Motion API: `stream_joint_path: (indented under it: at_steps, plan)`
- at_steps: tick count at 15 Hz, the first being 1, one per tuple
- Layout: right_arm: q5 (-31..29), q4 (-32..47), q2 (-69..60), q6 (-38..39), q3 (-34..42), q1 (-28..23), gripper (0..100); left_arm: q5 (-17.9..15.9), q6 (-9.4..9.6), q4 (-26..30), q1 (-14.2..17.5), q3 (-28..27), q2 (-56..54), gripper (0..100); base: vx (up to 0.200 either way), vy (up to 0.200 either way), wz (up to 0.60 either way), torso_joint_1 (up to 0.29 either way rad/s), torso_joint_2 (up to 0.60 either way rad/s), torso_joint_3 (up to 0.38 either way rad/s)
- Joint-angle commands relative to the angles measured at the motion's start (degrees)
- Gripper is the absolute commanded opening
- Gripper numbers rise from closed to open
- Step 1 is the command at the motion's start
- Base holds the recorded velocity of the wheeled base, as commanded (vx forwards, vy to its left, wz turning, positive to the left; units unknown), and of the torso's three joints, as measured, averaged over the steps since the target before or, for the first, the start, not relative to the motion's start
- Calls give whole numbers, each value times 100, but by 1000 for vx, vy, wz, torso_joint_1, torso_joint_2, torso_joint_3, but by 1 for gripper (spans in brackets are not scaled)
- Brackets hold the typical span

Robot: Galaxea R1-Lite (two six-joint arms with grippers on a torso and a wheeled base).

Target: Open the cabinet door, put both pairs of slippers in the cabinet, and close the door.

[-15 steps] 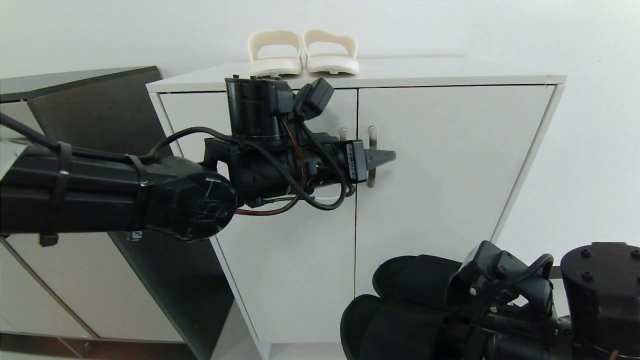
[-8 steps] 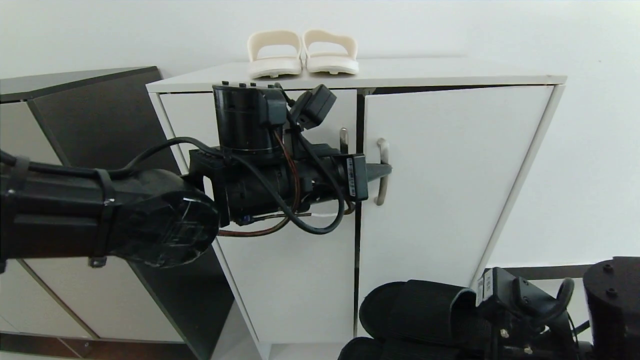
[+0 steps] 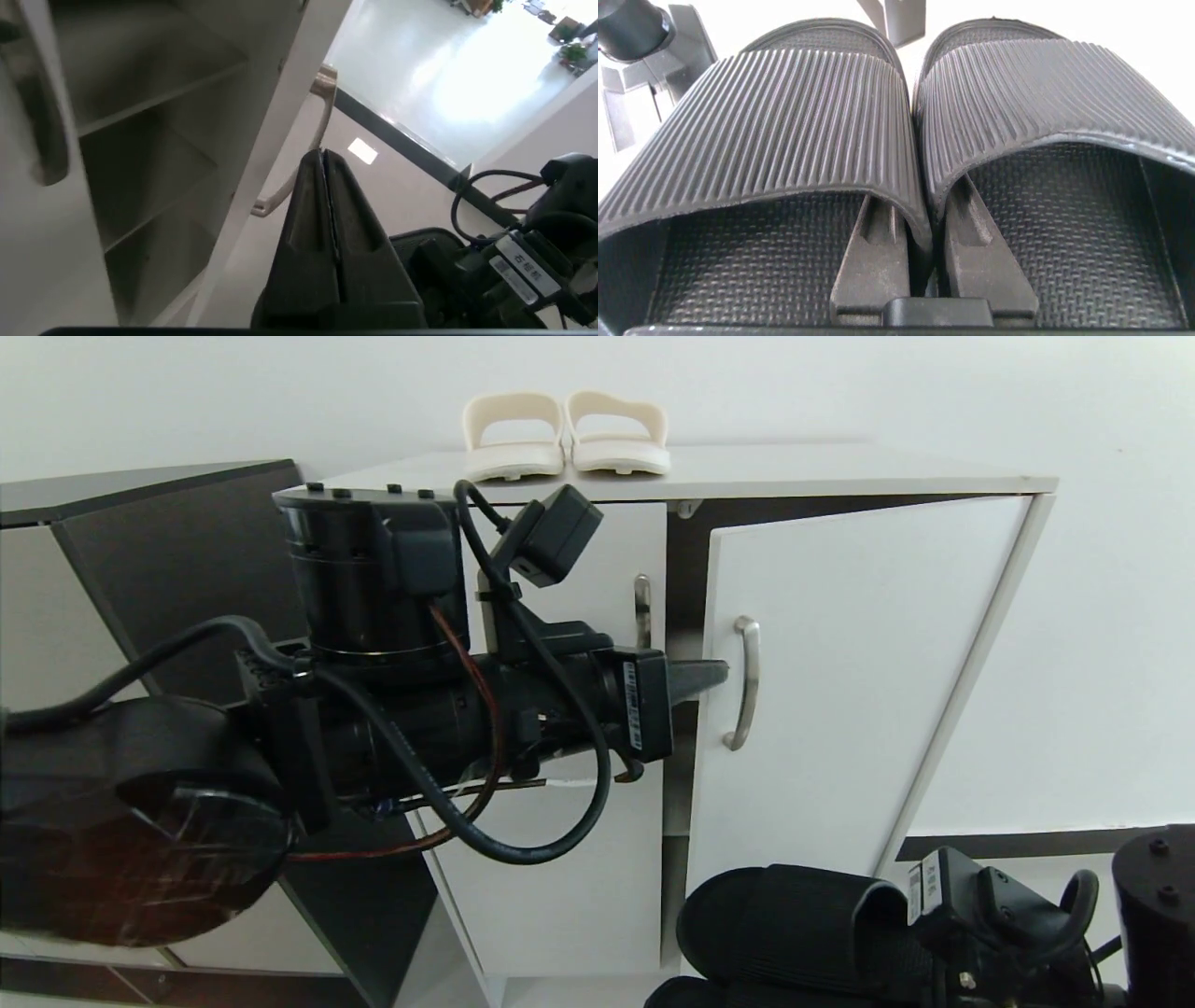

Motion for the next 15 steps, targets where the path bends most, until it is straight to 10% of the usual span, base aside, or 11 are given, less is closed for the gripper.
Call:
stream_joint_path:
  at_steps: [1, 15]
  plan:
    - [10, 1, -4, -57, 17, 2, 0, 72, 52, -5, 13, 250, -353, 0, 0, 0, 0, 0, 0, 0]
    - [-43, 36, 137, -127, 61, 81, 0, 248, 35, -76, 478, -945, 816, 0, 0, 0, 0, 0, 0, 0]
